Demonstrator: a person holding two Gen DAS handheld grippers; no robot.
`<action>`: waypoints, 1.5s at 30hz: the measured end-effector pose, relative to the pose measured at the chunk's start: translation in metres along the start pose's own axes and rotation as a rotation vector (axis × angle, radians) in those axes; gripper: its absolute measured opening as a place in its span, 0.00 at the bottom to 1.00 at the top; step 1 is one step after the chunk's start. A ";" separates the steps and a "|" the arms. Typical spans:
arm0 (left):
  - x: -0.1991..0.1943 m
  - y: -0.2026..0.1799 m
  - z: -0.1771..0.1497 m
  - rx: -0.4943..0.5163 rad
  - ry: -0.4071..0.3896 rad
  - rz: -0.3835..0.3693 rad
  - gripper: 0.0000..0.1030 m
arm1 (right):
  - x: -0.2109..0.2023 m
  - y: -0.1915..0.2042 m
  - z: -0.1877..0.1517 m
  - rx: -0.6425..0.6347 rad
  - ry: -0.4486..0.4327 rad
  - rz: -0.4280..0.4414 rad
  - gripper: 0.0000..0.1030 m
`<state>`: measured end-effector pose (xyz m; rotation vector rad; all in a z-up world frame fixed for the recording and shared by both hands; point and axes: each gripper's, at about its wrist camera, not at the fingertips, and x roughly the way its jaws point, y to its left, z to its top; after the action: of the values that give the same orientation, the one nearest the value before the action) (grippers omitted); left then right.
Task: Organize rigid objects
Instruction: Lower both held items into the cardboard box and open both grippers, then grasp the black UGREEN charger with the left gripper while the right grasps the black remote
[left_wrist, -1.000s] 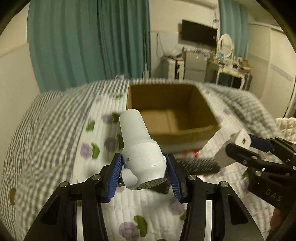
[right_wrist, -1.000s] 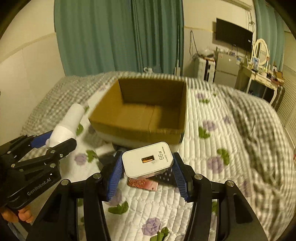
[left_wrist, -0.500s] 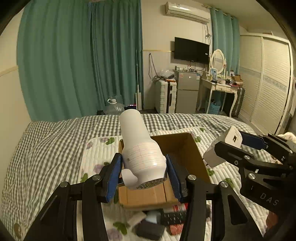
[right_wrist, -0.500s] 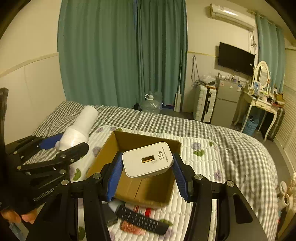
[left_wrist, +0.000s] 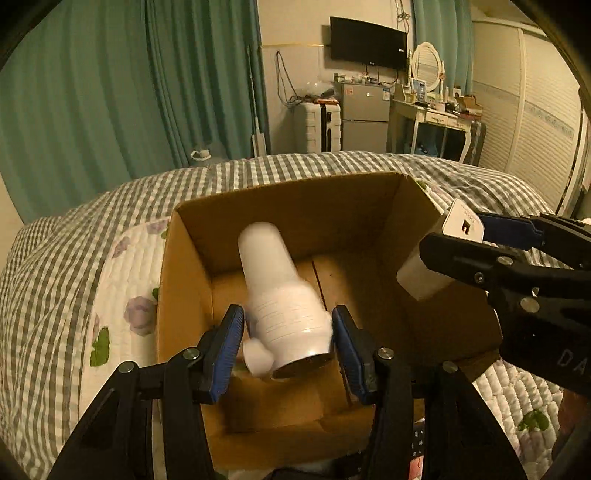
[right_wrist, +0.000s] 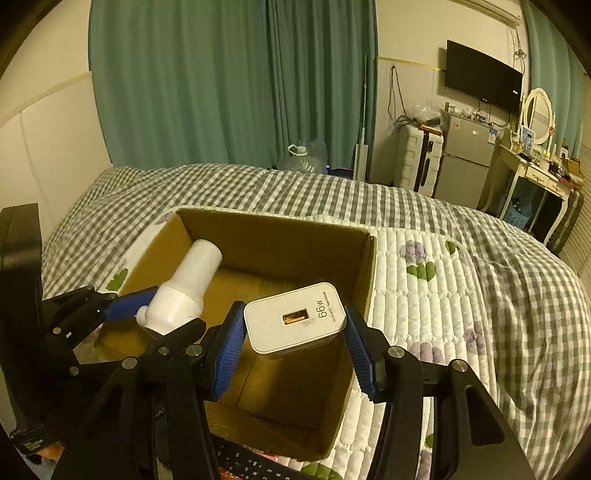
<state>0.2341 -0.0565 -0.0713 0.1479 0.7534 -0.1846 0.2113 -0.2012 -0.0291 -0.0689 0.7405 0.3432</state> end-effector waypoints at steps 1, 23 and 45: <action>-0.001 0.000 0.002 0.003 -0.013 0.013 0.63 | 0.001 -0.002 0.001 0.002 -0.002 -0.001 0.51; -0.110 0.042 -0.017 -0.103 -0.115 0.043 0.82 | -0.070 0.012 -0.003 -0.011 -0.101 -0.045 0.80; -0.046 0.007 -0.141 -0.150 0.155 0.008 0.87 | -0.029 0.003 -0.151 0.087 0.173 -0.045 0.81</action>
<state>0.1089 -0.0168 -0.1407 0.0227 0.9175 -0.1091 0.0925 -0.2340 -0.1205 -0.0336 0.9230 0.2644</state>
